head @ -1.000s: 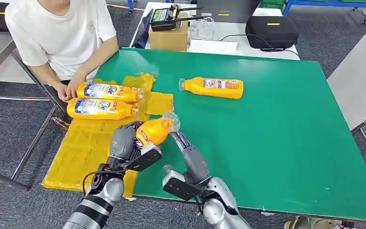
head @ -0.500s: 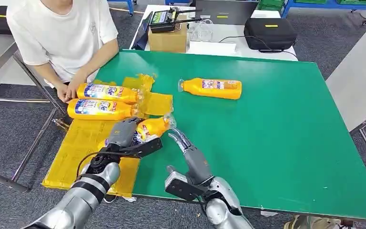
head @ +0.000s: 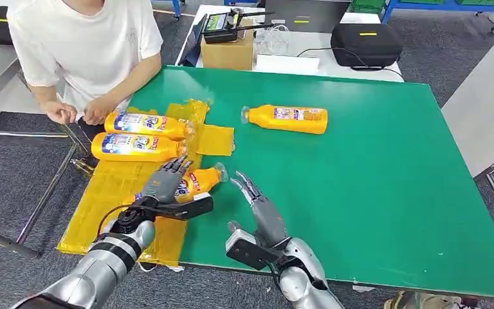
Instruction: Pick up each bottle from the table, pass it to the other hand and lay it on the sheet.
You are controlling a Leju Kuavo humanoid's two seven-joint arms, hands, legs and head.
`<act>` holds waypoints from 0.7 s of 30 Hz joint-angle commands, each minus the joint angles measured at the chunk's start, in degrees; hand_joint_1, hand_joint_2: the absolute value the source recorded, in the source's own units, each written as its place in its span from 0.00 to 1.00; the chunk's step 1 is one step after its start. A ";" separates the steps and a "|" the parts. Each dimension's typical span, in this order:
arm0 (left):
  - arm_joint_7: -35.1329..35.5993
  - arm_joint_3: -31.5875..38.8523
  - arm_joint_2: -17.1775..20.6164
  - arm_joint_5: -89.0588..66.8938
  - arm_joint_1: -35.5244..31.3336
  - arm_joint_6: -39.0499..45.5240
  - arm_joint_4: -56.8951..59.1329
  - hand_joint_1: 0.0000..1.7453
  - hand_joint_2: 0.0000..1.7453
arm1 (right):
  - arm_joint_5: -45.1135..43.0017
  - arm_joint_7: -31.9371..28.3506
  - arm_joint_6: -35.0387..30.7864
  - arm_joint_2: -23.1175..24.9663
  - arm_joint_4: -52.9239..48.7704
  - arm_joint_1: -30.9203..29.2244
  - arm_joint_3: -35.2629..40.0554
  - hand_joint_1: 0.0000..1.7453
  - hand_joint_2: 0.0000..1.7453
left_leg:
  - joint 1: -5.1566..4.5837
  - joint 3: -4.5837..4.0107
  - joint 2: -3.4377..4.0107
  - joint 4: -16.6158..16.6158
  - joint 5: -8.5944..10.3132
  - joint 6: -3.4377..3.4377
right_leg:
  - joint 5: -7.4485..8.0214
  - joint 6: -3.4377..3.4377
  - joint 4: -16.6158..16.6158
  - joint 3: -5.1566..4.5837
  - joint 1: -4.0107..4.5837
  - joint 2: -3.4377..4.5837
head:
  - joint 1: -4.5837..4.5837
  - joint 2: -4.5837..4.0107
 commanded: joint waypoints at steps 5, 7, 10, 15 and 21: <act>-16.29 6.18 -6.63 29.84 12.28 5.71 -29.48 0.00 1.00 | -0.60 -1.48 -0.50 0.02 3.23 -1.49 0.01 0.00 0.00 | 0.03 -0.20 -0.08 0.06 -0.02 0.16 | -0.01 -0.20 -0.02 -0.18 0.08 -0.08 | 0.00 0.00; -16.06 9.18 -10.29 43.22 13.39 3.70 -36.12 0.00 1.00 | -0.25 -0.98 -1.61 0.26 3.43 -1.17 0.18 0.00 0.00 | 0.06 -0.23 -0.19 0.10 -0.04 0.19 | -0.04 -0.25 -0.03 -0.18 0.13 -0.18 | 0.00 0.00; -17.63 10.56 -11.84 50.61 12.80 5.59 -39.20 0.00 1.00 | -0.28 -0.93 -2.61 0.42 3.88 -1.28 0.42 0.00 0.00 | 0.06 -0.33 -0.09 0.09 -0.03 0.18 | 0.00 -0.22 -0.03 -0.28 0.12 -0.07 | -0.02 0.00; -20.32 11.60 -12.32 54.90 12.60 9.62 -41.09 0.00 1.00 | -0.69 -0.90 -3.33 0.64 4.97 -2.12 0.97 0.00 0.00 | 0.08 -0.30 0.00 0.02 -0.01 0.15 | 0.04 -0.29 -0.06 -0.31 0.14 0.01 | 0.00 0.00; -22.29 10.30 -12.61 58.96 14.60 12.66 -44.28 0.00 1.00 | 1.95 -0.72 -8.58 -1.72 2.18 -0.99 0.61 0.00 0.00 | 0.03 -0.25 0.02 -0.02 -0.01 0.17 | 0.03 -0.22 -0.07 -0.27 0.09 0.03 | 0.00 0.00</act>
